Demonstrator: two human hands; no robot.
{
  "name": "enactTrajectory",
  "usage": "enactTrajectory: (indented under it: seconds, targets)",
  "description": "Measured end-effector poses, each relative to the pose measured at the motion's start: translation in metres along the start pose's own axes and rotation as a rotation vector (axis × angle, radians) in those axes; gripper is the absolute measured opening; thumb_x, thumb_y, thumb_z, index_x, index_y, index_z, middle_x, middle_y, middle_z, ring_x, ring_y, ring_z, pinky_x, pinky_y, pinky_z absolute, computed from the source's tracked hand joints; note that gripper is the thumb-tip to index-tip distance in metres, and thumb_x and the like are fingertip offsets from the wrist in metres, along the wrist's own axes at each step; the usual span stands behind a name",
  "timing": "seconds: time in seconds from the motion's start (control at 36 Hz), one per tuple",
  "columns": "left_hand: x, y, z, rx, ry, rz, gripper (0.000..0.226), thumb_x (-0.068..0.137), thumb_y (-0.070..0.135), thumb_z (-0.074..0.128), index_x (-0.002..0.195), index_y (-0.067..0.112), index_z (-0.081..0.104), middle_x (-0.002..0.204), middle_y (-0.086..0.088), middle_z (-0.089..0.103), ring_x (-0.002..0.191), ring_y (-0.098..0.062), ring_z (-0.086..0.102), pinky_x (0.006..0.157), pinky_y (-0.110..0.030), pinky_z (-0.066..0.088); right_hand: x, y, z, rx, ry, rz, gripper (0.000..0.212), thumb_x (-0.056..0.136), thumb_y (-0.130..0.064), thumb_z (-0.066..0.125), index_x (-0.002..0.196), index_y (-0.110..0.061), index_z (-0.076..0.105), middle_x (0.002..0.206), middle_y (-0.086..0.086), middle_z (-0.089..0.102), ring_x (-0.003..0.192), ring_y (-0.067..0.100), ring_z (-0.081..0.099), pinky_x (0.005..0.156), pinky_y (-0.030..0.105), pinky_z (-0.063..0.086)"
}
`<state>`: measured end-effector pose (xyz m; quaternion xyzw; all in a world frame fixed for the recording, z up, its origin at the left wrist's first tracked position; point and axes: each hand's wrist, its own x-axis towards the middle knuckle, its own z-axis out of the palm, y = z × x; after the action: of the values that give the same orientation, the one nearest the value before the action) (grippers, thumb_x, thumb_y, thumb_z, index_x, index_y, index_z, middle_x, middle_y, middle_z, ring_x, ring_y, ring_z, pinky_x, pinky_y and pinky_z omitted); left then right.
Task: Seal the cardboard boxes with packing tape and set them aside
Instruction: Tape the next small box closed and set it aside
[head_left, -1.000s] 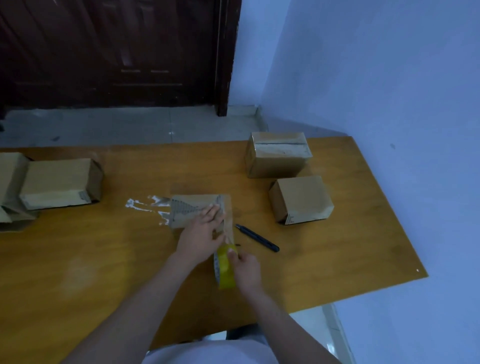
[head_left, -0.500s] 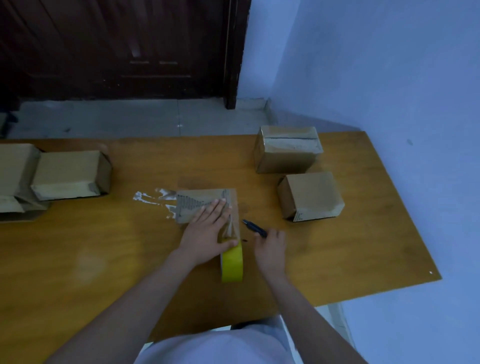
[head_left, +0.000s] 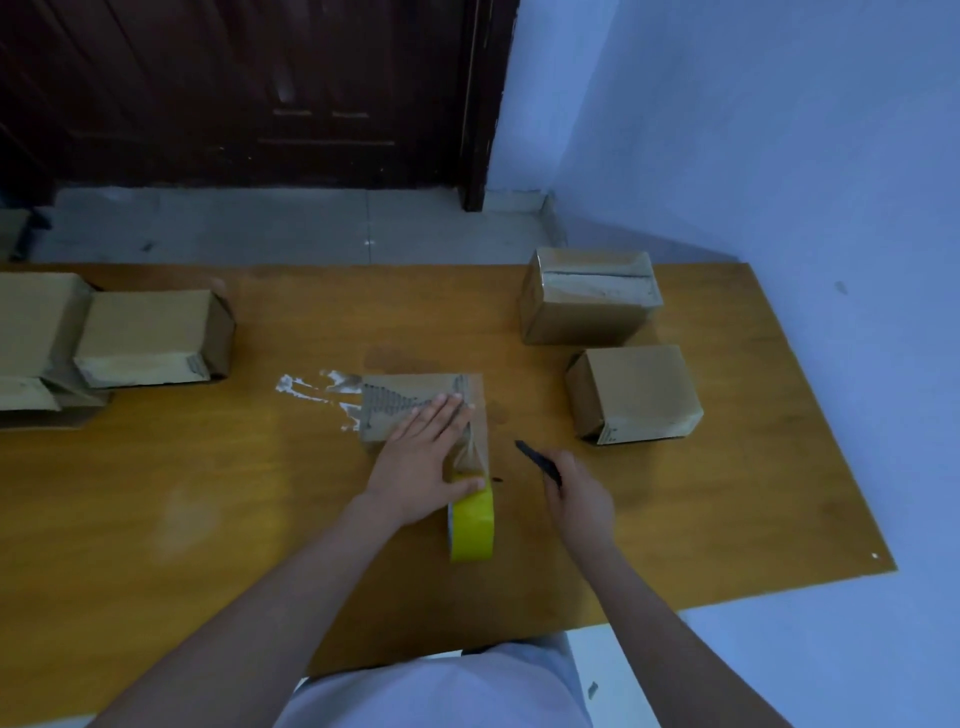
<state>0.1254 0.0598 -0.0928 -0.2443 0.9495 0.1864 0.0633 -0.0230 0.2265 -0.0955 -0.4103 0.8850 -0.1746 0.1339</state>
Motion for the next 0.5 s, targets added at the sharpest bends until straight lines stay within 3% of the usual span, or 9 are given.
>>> enactTrajectory:
  seconds: [0.08,0.14,0.22,0.33,0.39,0.44,0.5]
  targets:
    - [-0.001,0.000,-0.002,-0.023,0.001,-0.004,0.091,0.086,0.074,0.037,0.151,0.030,-0.011,0.155,0.013,-0.022,0.141,-0.004,-0.024,0.107,-0.021,-0.023,-0.004,0.000,-0.012,-0.068,0.133,-0.289,0.024,0.076,-0.007,0.065,0.098,-0.017,0.067,0.078,-0.001,0.066,0.062,0.019,0.061,0.044,0.025,0.044]
    - [0.000,0.001,-0.003,-0.036,0.002,-0.005,0.090,0.086,0.073,0.038,0.151,0.031,-0.008,0.156,0.013,-0.020,0.140,-0.003,-0.024,0.109,-0.023,-0.020,-0.001,-0.005,-0.016,-0.114,0.173,-0.420,0.024,0.072,-0.004,0.069,0.094,-0.014,0.070,0.076,-0.001,0.066,0.061,0.020,0.061,0.045,0.026,0.046]
    - [0.001,0.001,-0.001,-0.042,0.013,-0.005,0.094,0.080,0.080,0.030,0.152,0.031,-0.006,0.156,0.013,-0.019,0.139,-0.002,-0.024,0.112,-0.025,-0.018,0.006,-0.014,-0.015,-0.186,0.150,-0.462,0.030,0.064,0.001,0.078,0.090,-0.014,0.071,0.074,0.001,0.067,0.059,0.022,0.061,0.044,0.028,0.047]
    - [-0.001,0.001,-0.001,-0.037,0.003,-0.013,0.091,0.084,0.076,0.034,0.151,0.030,-0.007,0.156,0.012,-0.020,0.139,-0.003,-0.025,0.112,-0.025,-0.019,0.012,-0.014,-0.006,-0.319,0.056,-0.349,0.037,0.049,0.004,0.084,0.078,-0.016,0.072,0.063,0.001,0.062,0.050,0.022,0.058,0.039,0.025,0.039]
    - [-0.001,0.000,-0.002,-0.042,-0.005,-0.008,0.096,0.078,0.082,0.025,0.151,0.031,-0.009,0.153,0.014,-0.024,0.138,-0.003,-0.027,0.111,-0.025,-0.019,0.013,-0.007,-0.003,-0.388,0.007,-0.188,0.039,0.040,0.004,0.087,0.069,-0.017,0.071,0.054,-0.001,0.056,0.041,0.020,0.051,0.034,0.020,0.025]
    - [0.000,0.000,-0.001,-0.054,-0.005,-0.008,0.101,0.067,0.085,0.011,0.150,0.032,-0.010,0.151,0.015,-0.025,0.138,-0.003,-0.028,0.110,-0.025,-0.020,0.012,0.000,0.000,-0.432,-0.104,-0.041,0.033,0.060,0.003,0.080,0.084,-0.017,0.070,0.068,0.002,0.060,0.053,0.021,0.056,0.039,0.022,0.020]
    - [0.000,-0.001,0.000,-0.059,-0.008,-0.012,0.102,0.064,0.084,0.008,0.150,0.032,-0.010,0.152,0.015,-0.025,0.137,-0.003,-0.029,0.109,-0.025,-0.020,0.008,0.007,0.009,-0.405,-0.197,0.055,0.031,0.090,-0.001,0.052,0.116,-0.016,0.055,0.102,0.006,0.059,0.087,0.025,0.058,0.056,0.028,0.034]
